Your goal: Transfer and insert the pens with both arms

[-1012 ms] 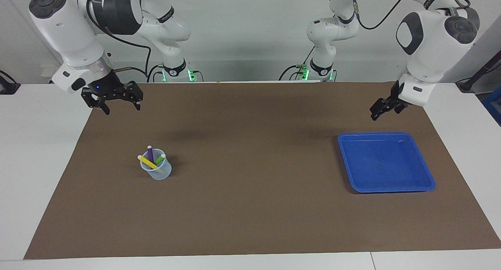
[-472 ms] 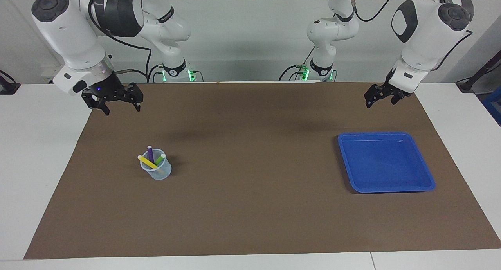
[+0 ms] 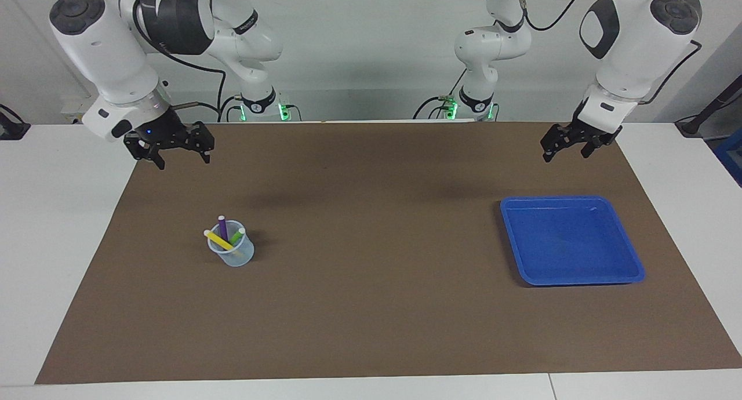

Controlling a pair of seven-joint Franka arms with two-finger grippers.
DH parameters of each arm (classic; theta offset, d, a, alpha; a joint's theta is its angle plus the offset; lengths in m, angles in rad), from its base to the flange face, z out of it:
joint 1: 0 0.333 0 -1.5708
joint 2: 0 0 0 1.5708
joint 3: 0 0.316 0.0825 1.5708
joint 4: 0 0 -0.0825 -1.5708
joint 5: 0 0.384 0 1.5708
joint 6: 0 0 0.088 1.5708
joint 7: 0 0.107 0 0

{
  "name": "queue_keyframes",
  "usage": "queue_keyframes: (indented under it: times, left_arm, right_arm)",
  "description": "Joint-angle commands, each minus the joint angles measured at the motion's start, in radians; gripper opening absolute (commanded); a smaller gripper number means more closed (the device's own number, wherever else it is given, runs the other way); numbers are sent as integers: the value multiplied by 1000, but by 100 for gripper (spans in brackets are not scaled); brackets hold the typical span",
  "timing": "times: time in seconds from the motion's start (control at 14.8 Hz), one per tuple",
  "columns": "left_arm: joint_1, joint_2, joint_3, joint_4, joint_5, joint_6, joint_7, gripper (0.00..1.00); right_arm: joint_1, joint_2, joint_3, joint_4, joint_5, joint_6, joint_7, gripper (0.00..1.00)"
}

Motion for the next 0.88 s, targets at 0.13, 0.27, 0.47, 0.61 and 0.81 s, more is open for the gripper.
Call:
queue_keyframes:
  times: [0.13,0.27,0.47,0.61,0.81]
  left_arm:
    - [-4,-20,6,-24,-30,21,17,100]
    - [-5,-20,6,-23,-30,25,17,100]
    - [-5,-17,6,-23,-30,42,17,100]
    - [-5,-19,6,-20,-30,44,17,100]
    - [-5,-17,6,-23,-30,42,17,100]
  right_arm:
    - [-9,7,8,18,-17,-22,22,100]
    - [-9,7,8,18,-17,-23,22,100]
    - [-12,7,8,19,-17,-22,22,100]
    - [-12,7,8,18,-17,-22,22,100]
    - [-11,7,8,19,-17,-19,22,100]
